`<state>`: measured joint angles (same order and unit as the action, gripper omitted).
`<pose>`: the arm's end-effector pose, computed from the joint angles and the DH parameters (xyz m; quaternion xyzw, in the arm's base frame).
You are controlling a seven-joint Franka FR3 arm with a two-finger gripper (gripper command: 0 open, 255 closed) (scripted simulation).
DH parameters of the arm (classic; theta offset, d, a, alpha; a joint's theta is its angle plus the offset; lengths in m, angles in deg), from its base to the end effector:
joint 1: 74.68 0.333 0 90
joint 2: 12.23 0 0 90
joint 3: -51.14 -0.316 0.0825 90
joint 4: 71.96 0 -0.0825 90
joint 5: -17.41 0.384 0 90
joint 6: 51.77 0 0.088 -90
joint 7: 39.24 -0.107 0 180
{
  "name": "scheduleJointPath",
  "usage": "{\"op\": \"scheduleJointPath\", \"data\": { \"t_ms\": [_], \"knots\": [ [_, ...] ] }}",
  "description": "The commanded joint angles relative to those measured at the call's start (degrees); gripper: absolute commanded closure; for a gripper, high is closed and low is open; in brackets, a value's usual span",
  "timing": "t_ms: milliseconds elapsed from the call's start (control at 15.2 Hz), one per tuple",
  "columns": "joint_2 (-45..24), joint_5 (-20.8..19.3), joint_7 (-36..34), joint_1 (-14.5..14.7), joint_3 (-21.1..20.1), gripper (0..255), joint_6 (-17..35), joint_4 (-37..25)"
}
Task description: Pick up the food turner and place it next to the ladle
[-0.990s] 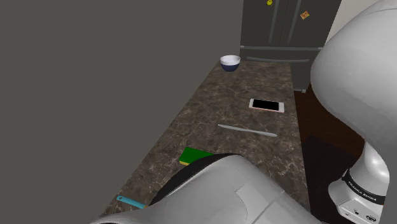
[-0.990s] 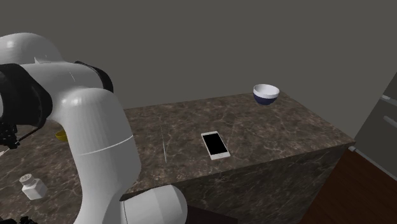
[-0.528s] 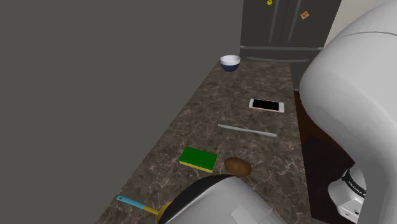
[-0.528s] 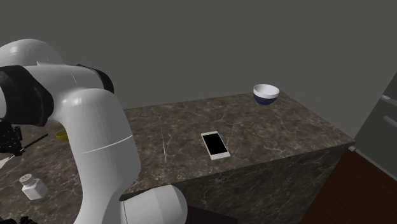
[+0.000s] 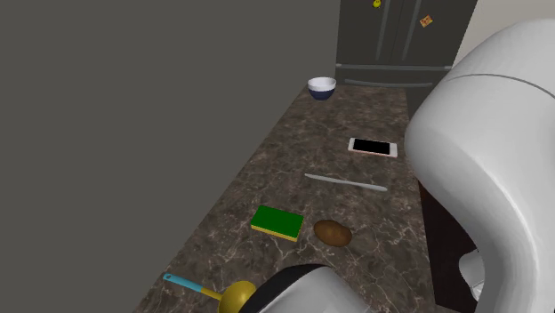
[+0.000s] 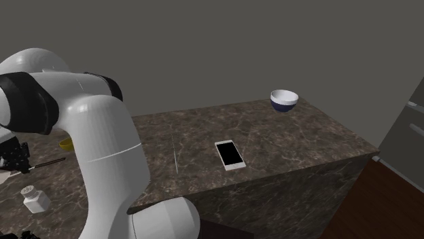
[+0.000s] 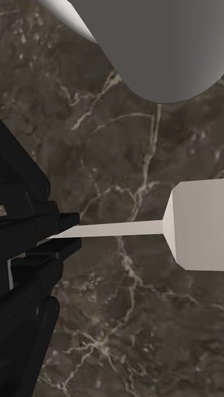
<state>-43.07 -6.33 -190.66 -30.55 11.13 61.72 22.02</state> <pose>0.1504 0.6476 0.3551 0.8635 -0.5032 0.0289 0.0167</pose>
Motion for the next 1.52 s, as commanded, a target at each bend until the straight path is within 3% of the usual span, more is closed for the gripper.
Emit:
{"op": "scheduleJointPath", "data": {
  "t_ms": [0, 396, 462, 792, 1056, 1452],
  "knots": [
    [-0.37, -0.26, -0.16, 0.12, 0.17, 255, 0.48, 0.15],
    [-0.37, -0.26, -0.15, 0.12, 0.17, 255, 0.47, 0.14],
    [-0.37, -0.26, -0.15, 0.12, 0.17, 0, 0.47, 0.14],
    [-0.37, -0.26, -0.15, 0.12, 0.17, 0, 0.46, 0.14],
    [1.84, 1.70, 1.16, 0.16, -1.06, 0, -5.51, -4.17],
    [1.84, 1.70, 1.16, 0.16, -1.05, 0, -5.51, -4.17]
  ]
}}
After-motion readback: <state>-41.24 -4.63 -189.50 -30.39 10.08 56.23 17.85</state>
